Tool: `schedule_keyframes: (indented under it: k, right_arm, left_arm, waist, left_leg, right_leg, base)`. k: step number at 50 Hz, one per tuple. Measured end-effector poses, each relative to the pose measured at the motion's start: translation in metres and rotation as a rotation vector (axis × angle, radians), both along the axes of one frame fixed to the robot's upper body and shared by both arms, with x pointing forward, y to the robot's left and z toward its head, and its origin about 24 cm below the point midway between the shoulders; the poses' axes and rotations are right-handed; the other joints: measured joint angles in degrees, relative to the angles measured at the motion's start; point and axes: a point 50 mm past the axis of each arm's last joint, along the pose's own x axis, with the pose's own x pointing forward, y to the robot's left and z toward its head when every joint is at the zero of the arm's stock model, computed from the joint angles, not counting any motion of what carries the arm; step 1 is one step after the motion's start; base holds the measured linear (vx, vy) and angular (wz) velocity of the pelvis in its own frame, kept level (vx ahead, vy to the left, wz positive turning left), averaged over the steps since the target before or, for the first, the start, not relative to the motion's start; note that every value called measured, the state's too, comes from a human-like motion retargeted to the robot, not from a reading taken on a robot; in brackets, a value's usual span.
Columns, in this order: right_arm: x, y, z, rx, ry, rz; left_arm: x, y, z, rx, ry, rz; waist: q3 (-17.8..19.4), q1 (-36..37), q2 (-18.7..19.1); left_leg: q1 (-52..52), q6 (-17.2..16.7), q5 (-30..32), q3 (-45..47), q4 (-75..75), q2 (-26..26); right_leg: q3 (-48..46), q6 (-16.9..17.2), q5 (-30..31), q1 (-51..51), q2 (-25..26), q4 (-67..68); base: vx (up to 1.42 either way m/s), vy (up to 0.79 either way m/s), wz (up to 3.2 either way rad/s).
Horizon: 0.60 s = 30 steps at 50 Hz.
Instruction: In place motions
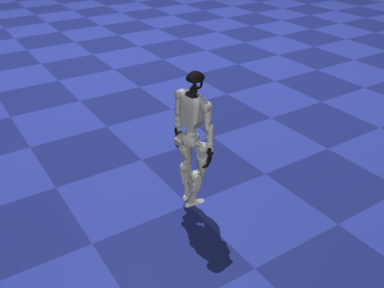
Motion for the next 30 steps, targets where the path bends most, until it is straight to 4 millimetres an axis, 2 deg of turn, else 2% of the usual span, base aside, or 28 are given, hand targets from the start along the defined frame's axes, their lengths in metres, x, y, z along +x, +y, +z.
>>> schedule_keyframes:
  k: [5,8,13,16,18,20,23,27,30]
  right_arm:
    - [-0.011,-0.016,0.005,-0.048,0.05,0.007]
    - [-0.008,-0.025,0.007,-0.077,0.043,0.009]
    - [0.021,-0.032,0.008,-0.103,-0.051,0.026]
    - [0.046,-0.03,0.008,-0.092,-0.143,0.029]
    - [0.061,-0.027,0.009,-0.075,-0.204,0.024]
    - [0.075,-0.022,0.009,-0.054,-0.262,0.014]
    - [0.09,-0.013,0.01,-0.019,-0.321,0.005]
    - [0.104,0.007,0.008,0.028,-0.377,-0.02]
    - [0.107,0.02,0.006,0.089,-0.383,-0.021]
  left_arm:
    - [-0.006,-0.002,-0.001,0.018,0.006,-0.004]
    - [-0.019,0.0,-0.001,0.044,0.045,0.038]
    - [-0.054,0.004,0.0,0.092,0.162,0.175]
    - [-0.077,0.006,0.003,0.115,0.239,0.251]
    - [-0.09,0.007,0.005,0.125,0.28,0.285]
    - [-0.102,0.005,0.006,0.129,0.312,0.307]
    - [-0.114,-0.002,0.008,0.109,0.336,0.346]
    - [-0.114,-0.009,0.006,0.086,0.313,0.391]
    - [-0.107,-0.009,0.005,0.081,0.28,0.397]
  waist:
    - [-0.6,3.2,-0.7]
    - [-1.3,3.8,-1.2]
    - [-3.0,2.2,-1.8]
    - [-4.1,1.1,-2.0]
    - [-4.5,1.3,-1.7]
    - [-4.7,2.0,-1.1]
    - [-5.3,3.2,-1.0]
    - [-4.6,4.3,-1.9]
    - [-4.5,5.2,-3.0]
  left_leg:
    - [-1.4,-0.3,-2.2,3.1,-0.9,-0.2]
    - [-1.2,0.0,-5.1,13.6,-1.0,2.5]
    - [2.0,-0.3,-8.4,38.0,0.1,9.2]
    - [4.6,-0.5,-5.9,47.8,0.5,10.9]
    - [5.5,-1.4,-0.5,48.5,-0.5,11.0]
    - [6.2,-1.8,-0.6,46.6,-3.6,9.7]
    - [5.9,0.1,0.1,43.7,-6.8,7.4]
    - [6.3,0.6,0.6,41.9,-8.3,5.8]
    - [6.7,0.8,0.0,41.0,-8.5,4.7]
  right_leg:
    - [-8.0,1.4,-2.1,1.1,-2.2,-0.8]
    - [-13.3,2.5,-3.2,1.4,-3.7,-1.0]
    - [-21.4,4.6,-4.5,1.4,-5.9,-0.8]
    - [-24.8,5.9,-5.1,1.3,-6.7,-0.1]
    - [-26.1,6.6,-5.4,1.6,-6.4,0.5]
    - [-27.0,7.4,-5.6,2.2,-5.8,1.1]
    - [-27.5,8.4,-5.2,2.7,-5.9,2.0]
    - [-29.1,9.3,-4.7,4.2,-6.4,2.2]
    - [-30.7,9.9,-4.3,5.2,-7.0,2.0]
  base:
    - [0.17,-0.13,2.13]
    - [0.16,-0.13,2.08]
    - [0.17,-0.15,1.9]
    - [0.2,-0.15,1.4]
    - [0.21,-0.14,0.85]
    - [0.28,-0.14,0.51]
    - [0.28,-0.16,0.32]
    - [0.23,-0.18,0.41]
    - [0.27,-0.19,0.47]
